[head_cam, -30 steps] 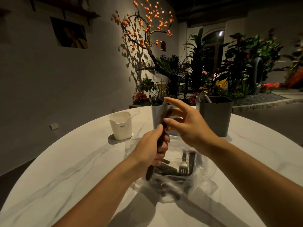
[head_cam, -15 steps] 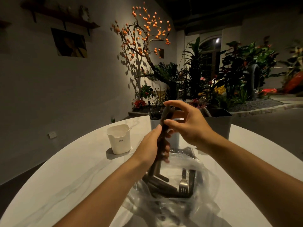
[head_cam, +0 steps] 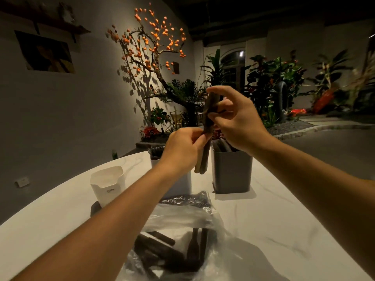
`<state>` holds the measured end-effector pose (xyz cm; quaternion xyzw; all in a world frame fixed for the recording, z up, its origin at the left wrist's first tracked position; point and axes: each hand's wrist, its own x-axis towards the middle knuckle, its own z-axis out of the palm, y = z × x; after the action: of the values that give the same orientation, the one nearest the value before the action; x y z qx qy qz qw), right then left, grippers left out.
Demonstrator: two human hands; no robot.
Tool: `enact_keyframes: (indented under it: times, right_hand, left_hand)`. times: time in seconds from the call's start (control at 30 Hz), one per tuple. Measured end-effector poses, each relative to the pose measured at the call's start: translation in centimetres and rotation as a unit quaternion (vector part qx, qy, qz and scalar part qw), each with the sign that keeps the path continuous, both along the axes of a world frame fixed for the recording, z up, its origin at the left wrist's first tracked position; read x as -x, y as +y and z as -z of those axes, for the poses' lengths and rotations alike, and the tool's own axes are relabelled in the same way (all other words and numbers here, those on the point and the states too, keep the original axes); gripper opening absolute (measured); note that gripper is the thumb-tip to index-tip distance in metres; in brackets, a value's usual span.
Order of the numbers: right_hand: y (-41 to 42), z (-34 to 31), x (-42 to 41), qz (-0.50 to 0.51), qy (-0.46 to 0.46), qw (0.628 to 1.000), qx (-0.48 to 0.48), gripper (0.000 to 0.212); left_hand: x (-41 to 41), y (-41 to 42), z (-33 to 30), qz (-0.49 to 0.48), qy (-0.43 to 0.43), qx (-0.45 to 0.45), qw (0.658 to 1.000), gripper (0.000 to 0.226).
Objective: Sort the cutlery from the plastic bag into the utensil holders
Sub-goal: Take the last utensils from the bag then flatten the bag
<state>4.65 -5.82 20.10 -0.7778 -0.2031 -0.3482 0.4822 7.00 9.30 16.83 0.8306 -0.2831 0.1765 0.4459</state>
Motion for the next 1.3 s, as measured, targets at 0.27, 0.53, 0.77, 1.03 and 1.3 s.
enact_keyframes:
  times: [0.27, 0.53, 0.77, 1.03, 1.3]
  right_hand:
    - [-5.3, -0.5, -3.2, 0.144, -0.115, 0.980, 0.075, 0.063]
    - [-7.6, 4.5, -9.9, 0.194, 0.045, 0.959, 0.203, 0.055]
    - [-8.5, 6.7, -9.6, 0.196, 0.182, 0.936, 0.228, 0.060]
    - [-3.1, 5.2, -2.8, 0.117, 0.100, 0.975, 0.162, 0.017]
    - [5.9, 9.1, 5.5, -0.084, 0.243, 0.909, 0.328, 0.016]
  left_hand:
    - [-5.6, -7.6, -1.4, 0.051, 0.059, 0.098, 0.992, 0.017]
    - [-10.3, -9.7, 1.4, -0.017, 0.112, 0.033, 0.993, 0.022]
    - [-10.1, -8.7, 1.5, -0.016, 0.073, 0.127, 0.989, 0.026]
    - [-3.6, -3.0, 2.2, -0.030, 0.105, 0.113, 0.988, 0.016]
    - [4.3, 5.7, 5.3, -0.156, 0.016, 0.024, 0.987, 0.023]
